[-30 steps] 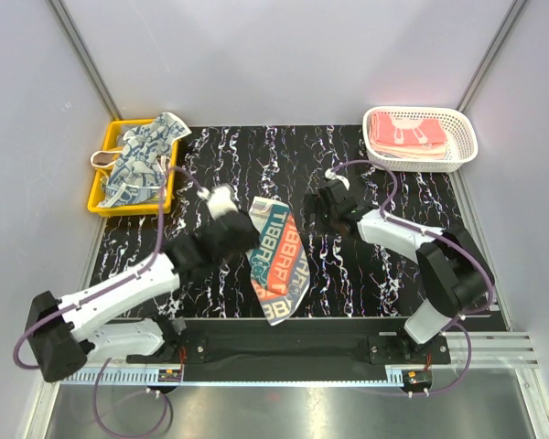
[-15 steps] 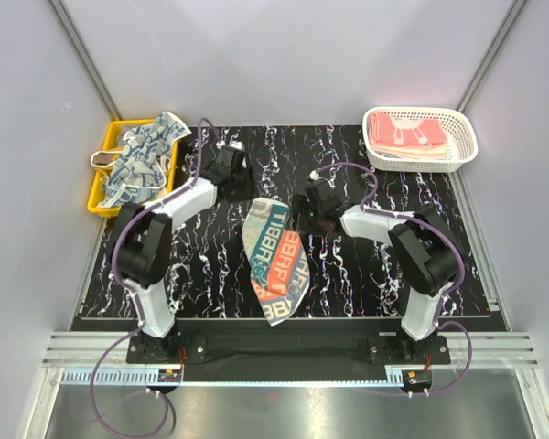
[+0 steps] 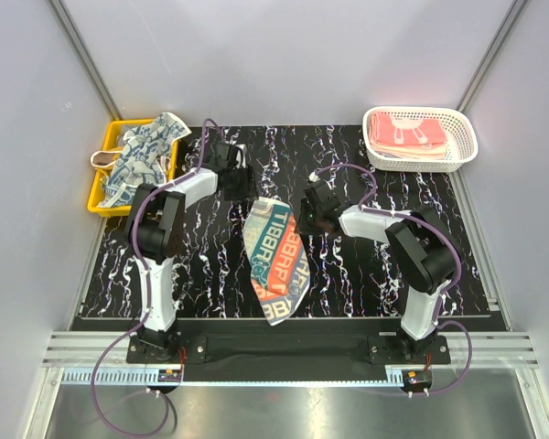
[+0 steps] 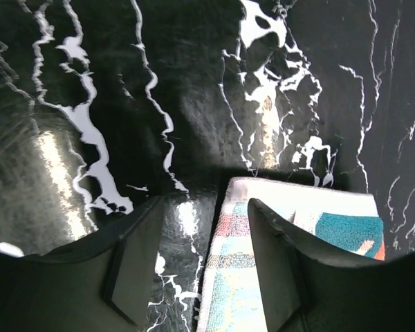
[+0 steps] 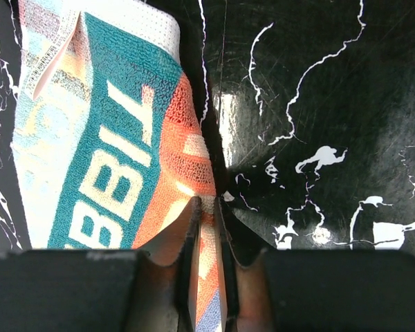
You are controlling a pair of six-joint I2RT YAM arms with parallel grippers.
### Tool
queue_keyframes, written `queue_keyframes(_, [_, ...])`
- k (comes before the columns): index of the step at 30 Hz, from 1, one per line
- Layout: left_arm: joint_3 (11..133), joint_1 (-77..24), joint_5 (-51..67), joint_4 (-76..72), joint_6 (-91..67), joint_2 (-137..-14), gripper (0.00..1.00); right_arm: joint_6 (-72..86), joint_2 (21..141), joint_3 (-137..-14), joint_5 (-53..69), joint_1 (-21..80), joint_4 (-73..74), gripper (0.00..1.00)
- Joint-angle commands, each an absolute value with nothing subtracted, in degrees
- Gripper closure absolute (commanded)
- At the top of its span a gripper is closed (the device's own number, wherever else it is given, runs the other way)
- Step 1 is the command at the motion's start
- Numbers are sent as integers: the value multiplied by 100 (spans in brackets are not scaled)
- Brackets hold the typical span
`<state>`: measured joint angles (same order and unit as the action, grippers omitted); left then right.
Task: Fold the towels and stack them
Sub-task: Flatten out the crumpled towel
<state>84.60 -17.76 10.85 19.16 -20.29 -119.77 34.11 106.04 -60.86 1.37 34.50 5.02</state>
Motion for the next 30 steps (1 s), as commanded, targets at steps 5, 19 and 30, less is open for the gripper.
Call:
queue_keyframes(5, [8402, -1784, 2231, 1389, -1890, -12164, 41, 3305, 10635, -6363, 35, 3507, 563, 82])
queue_keyframes(19, [8490, -1784, 2101, 1564, -1978, -12314, 68, 3243, 10670, -6504, 35, 3498, 694, 83])
queue_keyframes(30, [8376, -1793, 2268, 1459, -2373, -11672, 100, 3006, 10538, -6811, -386, 3507, 1036, 83])
